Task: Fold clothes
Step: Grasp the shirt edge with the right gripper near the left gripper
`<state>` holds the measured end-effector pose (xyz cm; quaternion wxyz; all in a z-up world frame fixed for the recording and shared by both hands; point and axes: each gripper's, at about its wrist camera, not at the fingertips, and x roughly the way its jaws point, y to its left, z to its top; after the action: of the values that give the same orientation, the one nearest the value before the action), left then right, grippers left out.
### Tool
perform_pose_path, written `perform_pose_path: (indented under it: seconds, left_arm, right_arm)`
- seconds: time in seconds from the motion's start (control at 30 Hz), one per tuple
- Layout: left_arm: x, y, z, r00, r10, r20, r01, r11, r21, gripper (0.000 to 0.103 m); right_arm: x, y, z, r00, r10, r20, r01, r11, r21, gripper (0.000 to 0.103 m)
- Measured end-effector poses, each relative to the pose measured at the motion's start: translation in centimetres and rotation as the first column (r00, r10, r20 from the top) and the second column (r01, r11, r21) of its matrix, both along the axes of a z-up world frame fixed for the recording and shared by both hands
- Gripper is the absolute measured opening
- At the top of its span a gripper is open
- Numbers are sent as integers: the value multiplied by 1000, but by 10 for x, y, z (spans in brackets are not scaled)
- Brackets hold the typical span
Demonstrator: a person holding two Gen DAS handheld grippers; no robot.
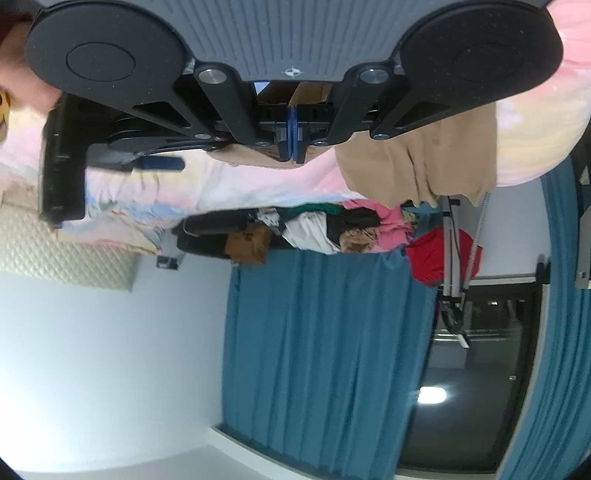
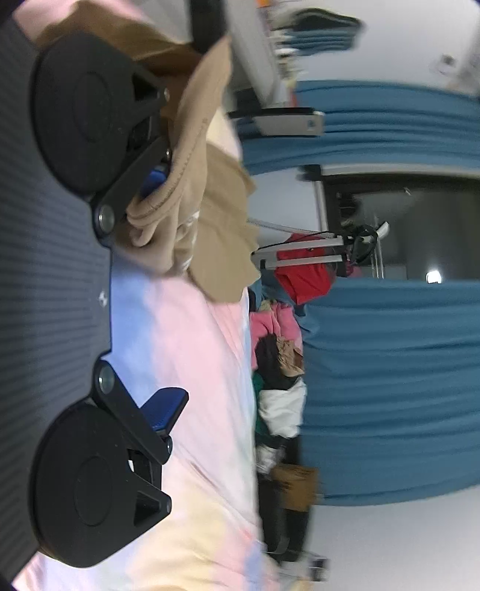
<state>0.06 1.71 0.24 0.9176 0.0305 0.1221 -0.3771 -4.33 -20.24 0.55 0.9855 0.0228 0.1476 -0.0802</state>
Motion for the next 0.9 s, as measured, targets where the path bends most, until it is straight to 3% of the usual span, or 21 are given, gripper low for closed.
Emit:
perform_pose_path:
  seconds: [0.17, 0.3, 0.43, 0.57, 0.63, 0.67, 0.73, 0.8, 0.83, 0.9]
  left_arm:
    - [4, -7, -10, 1000, 0, -9, 0, 1000, 24, 1]
    - [12, -4, -15, 999, 19, -29, -18, 1000, 19, 1]
    - [17, 3, -15, 998, 38, -46, -38, 999, -3, 1]
    - [19, 3, -16, 998, 51, -41, -51, 999, 10, 1]
    - [19, 0, -18, 998, 56, -35, -55, 998, 33, 1]
    - [19, -2, -20, 998, 59, -37, -57, 997, 46, 1]
    - [20, -8, -26, 997, 72, -34, -69, 995, 77, 1]
    - [21, -15, -33, 996, 81, -23, -78, 989, 124, 4]
    - [21, -19, -36, 997, 80, -13, -77, 985, 154, 6]
    - [20, -24, -40, 998, 69, 3, -68, 975, 211, 12]
  right_arm:
    - [14, -6, -25, 969, 48, -242, -91, 981, -171, 103]
    - [21, -7, -34, 952, 53, -303, -87, 992, -97, 103]
    - [13, 13, -31, 975, 127, -182, -146, 985, -93, 103]
    - [9, 31, -36, 984, 162, -75, -172, 972, -161, 102]
    - [13, 30, -39, 988, 137, -77, -148, 978, -148, 87]
    - [15, 29, -41, 989, 125, -78, -135, 981, -141, 69]
    - [18, 28, -44, 992, 100, -81, -110, 986, -128, 53]
    - [20, 18, -45, 993, 79, -86, -86, 993, -83, 32]
    - [20, 16, -44, 993, 78, -85, -85, 994, -73, 16]
    - [20, 13, -41, 993, 79, -82, -83, 995, -53, 11]
